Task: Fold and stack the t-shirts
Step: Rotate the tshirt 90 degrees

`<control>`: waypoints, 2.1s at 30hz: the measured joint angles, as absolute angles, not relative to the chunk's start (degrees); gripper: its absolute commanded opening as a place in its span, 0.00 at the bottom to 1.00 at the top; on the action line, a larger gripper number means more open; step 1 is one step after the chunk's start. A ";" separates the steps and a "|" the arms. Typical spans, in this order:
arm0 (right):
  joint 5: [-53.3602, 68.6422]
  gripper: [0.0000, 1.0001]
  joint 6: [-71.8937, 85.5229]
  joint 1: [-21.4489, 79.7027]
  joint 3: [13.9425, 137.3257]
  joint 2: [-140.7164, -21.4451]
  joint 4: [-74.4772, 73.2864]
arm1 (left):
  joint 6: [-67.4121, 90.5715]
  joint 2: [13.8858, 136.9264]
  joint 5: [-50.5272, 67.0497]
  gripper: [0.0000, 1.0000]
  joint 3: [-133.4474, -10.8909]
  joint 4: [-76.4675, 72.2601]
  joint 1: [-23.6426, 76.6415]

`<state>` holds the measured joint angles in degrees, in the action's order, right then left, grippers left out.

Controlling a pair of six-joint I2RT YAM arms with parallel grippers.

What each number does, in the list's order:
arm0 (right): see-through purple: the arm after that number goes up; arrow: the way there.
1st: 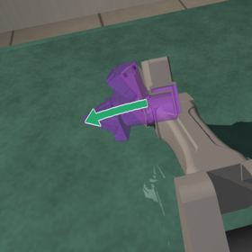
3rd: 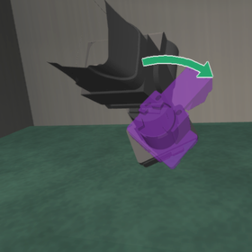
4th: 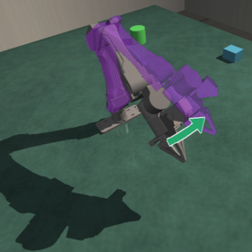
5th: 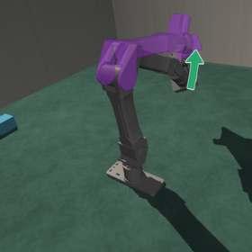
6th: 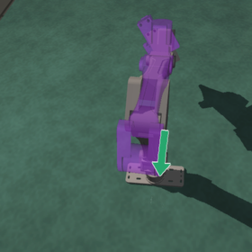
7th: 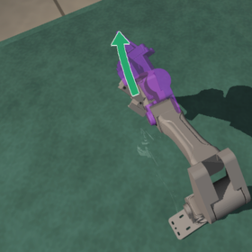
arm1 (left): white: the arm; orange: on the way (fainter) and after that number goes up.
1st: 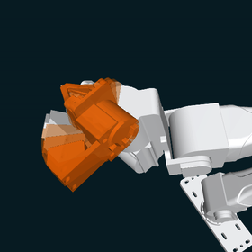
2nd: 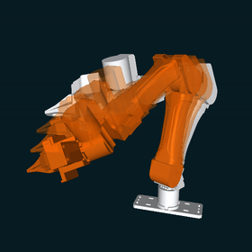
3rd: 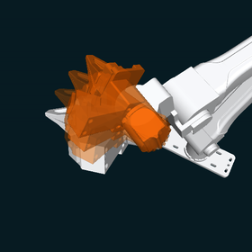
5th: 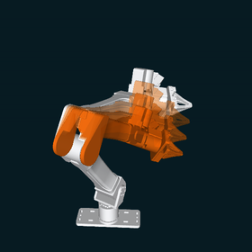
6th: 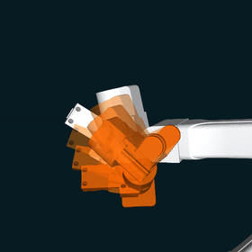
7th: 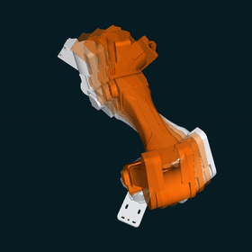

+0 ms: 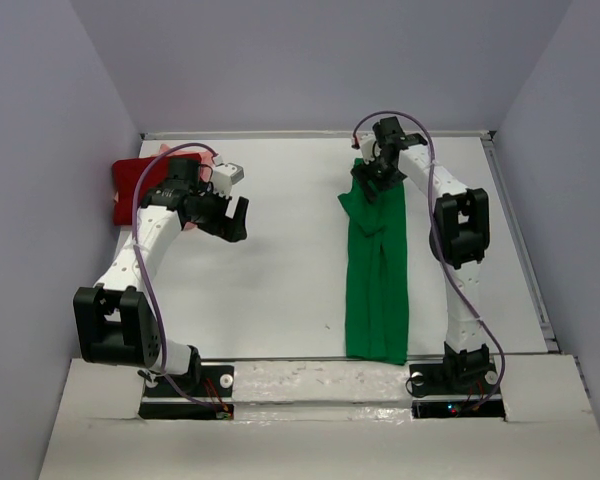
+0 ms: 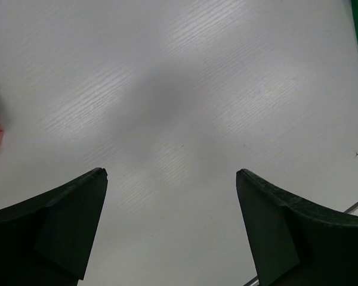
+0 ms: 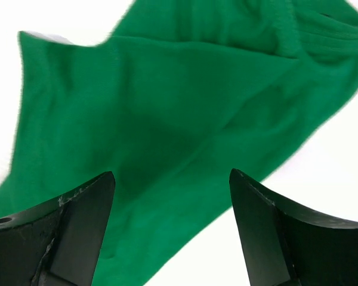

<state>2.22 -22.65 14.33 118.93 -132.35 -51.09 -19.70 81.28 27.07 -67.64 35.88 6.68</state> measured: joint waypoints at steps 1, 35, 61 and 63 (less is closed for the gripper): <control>3.07 0.81 -22.63 14.33 118.61 -132.35 -51.00 | -19.73 81.28 27.00 0.99 -67.64 35.88 6.70; 13.58 0.95 -24.58 16.58 143.37 -149.62 -60.66 | -20.45 91.94 24.56 0.99 -74.81 36.99 9.30; -7.40 1.00 -29.12 19.55 129.23 -134.82 -40.34 | -20.73 91.83 23.44 0.99 -79.77 39.33 12.88; -10.02 1.00 -29.15 17.17 125.60 -129.97 -39.79 | -20.95 91.44 23.79 0.99 -80.16 39.00 13.89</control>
